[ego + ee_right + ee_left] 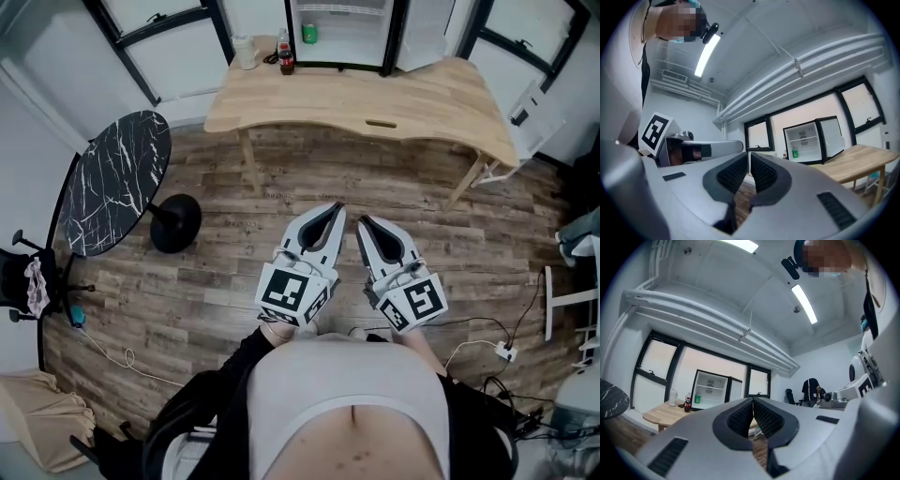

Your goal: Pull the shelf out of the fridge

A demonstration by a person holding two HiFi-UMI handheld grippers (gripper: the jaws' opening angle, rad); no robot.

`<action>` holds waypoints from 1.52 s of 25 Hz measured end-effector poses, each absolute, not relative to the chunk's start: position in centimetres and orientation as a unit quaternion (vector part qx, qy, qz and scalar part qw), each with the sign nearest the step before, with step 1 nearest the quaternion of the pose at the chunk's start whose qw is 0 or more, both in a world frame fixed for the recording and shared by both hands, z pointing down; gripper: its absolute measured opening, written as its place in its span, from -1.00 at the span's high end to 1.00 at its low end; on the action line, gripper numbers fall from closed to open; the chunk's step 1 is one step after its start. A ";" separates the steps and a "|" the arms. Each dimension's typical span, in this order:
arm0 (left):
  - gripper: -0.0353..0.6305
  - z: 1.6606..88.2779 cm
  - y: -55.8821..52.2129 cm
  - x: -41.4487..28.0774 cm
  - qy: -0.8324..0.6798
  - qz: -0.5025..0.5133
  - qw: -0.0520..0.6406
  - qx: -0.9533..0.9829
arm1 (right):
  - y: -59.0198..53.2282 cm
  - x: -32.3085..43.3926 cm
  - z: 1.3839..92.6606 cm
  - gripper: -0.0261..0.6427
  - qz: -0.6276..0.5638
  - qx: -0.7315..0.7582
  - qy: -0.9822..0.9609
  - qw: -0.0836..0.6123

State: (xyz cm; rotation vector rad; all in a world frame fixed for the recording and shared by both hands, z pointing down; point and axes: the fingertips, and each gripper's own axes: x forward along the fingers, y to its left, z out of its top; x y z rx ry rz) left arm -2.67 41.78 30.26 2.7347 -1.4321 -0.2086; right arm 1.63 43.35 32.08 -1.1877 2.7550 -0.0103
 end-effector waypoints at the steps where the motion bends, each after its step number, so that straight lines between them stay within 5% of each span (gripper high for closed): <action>1: 0.88 30.3 41.7 -2.8 -0.461 -0.067 0.025 0.885 | 43.4 1.4 32.1 0.79 -0.002 -0.395 0.916 0.071; 22: 0.88 31.8 38.8 -6.0 -0.431 -0.056 0.033 0.900 | 41.1 -1.0 33.1 0.79 -0.016 -0.440 0.893 0.095; 38: 0.88 30.8 21.4 -1.5 -0.468 -0.061 0.018 0.882 | 23.2 3.3 32.1 0.79 -0.013 -0.393 0.916 0.083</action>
